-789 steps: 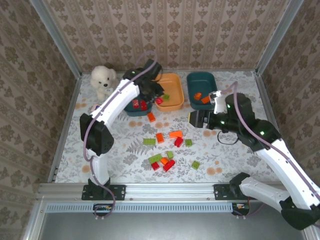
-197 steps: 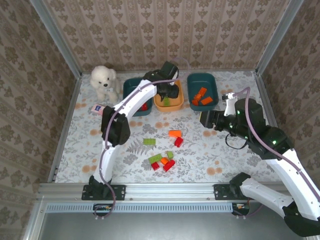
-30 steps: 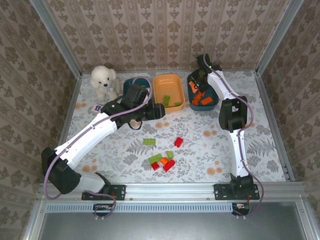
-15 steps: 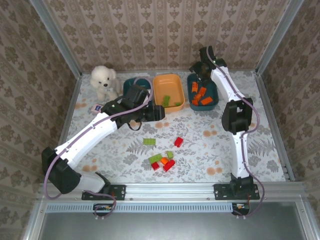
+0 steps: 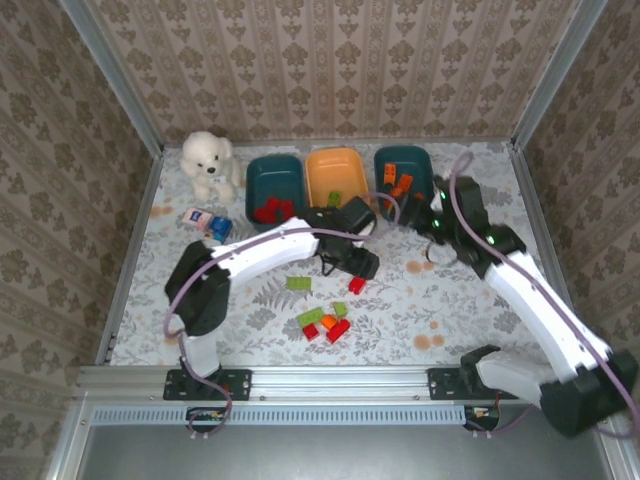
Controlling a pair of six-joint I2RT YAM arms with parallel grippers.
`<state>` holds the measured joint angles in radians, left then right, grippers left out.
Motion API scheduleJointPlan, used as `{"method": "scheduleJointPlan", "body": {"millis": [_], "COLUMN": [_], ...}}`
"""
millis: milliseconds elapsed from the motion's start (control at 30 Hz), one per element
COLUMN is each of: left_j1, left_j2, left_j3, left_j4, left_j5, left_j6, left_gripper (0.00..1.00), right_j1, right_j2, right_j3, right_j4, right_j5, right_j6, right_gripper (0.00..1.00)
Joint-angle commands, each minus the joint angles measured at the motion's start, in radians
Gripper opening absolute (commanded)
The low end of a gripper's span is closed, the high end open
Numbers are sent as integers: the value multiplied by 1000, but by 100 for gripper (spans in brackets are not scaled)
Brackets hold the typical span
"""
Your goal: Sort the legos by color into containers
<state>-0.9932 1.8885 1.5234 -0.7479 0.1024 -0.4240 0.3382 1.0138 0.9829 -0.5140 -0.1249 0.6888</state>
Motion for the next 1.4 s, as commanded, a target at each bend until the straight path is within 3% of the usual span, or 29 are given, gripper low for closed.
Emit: {"method": "scheduleJointPlan", "body": {"millis": [0, 100, 267, 467, 667, 833, 1100, 1367], "left_j1": [-17, -26, -49, -61, -62, -40, 195, 476], "left_j2": [67, 116, 192, 266, 267, 203, 8, 76], "left_j3": [49, 68, 113, 157, 153, 171, 216, 300], "left_j4": [-68, -89, -120, -145, -136, -154, -122, -32], "left_j5": [-88, -117, -117, -140, -152, -182, -124, -28], "left_j6": [49, 34, 40, 26, 17, -10, -56, -45], "left_gripper": [73, 73, 71, 59, 35, 31, 32, 31], "right_j1": [15, 15, 15, 16, 15, 16, 18, 160], "right_j2": [-231, -396, -475, -445, -438, -417, -373, -117], "right_j3": [-87, -81, -30, -24, -14, -6, -50, 39], "right_j4": [-117, -279, -417, -366, -367, -351, -229, -109], "right_j5": [-169, -208, -210, -231, -228, -262, -386, -322], "right_j6": [-70, -83, -96, -80, -89, -106, -155, -248], "right_gripper": [78, 83, 83, 82, 82, 81, 81, 81]}}
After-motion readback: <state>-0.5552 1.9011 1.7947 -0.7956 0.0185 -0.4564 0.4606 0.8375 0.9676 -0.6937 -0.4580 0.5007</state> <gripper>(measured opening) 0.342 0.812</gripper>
